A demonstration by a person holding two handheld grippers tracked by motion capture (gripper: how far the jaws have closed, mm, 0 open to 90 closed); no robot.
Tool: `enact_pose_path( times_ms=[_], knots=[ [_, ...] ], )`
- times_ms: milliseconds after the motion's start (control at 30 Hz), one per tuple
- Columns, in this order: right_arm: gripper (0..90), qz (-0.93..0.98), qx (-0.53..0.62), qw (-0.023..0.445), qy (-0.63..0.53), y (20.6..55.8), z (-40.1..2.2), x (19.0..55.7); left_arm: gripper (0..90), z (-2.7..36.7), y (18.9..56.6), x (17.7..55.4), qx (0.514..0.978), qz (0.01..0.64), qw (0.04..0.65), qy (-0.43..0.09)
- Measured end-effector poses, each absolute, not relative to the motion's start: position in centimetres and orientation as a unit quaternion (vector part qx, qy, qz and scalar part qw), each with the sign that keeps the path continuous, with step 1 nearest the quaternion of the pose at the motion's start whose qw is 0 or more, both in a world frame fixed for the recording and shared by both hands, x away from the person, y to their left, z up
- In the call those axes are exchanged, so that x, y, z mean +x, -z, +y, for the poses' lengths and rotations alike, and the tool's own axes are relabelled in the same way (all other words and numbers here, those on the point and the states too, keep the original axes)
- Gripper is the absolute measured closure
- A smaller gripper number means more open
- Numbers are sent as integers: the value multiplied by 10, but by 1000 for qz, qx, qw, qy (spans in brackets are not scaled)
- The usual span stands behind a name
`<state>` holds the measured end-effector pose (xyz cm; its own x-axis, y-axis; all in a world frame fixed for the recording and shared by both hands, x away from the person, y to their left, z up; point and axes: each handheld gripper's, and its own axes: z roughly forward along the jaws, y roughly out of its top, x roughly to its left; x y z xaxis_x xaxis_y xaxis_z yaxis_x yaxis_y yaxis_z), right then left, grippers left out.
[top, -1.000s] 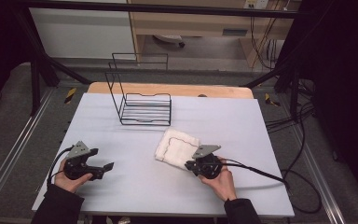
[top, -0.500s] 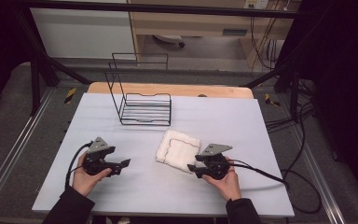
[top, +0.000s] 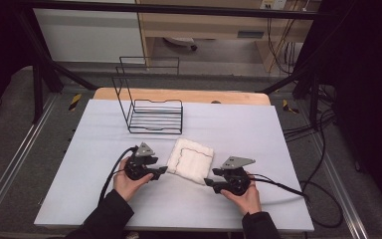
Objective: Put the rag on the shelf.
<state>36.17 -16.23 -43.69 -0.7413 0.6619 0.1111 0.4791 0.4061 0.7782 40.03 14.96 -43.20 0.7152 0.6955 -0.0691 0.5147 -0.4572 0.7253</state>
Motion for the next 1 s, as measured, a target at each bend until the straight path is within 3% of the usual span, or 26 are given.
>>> enact_pose_path(
  times_ms=[367, 567, 733, 1000],
  knots=[
    [571, 851, 319, 109, -402, 445, -143, 367, 734, 134, 448, 405, 849, 361, 372, -98],
    [681, 860, 312, 114, -386, 451, -140, 371, 842, 134, 447, 406, 847, 367, 374, -91],
    [792, 860, 312, 108, -389, 450, -140, 372, 869, 135, 446, 406, 846, 368, 375, -90],
    [819, 861, 308, 83, -397, 444, -133, 369, 876, 144, 438, 406, 847, 363, 376, -98]
  ],
)
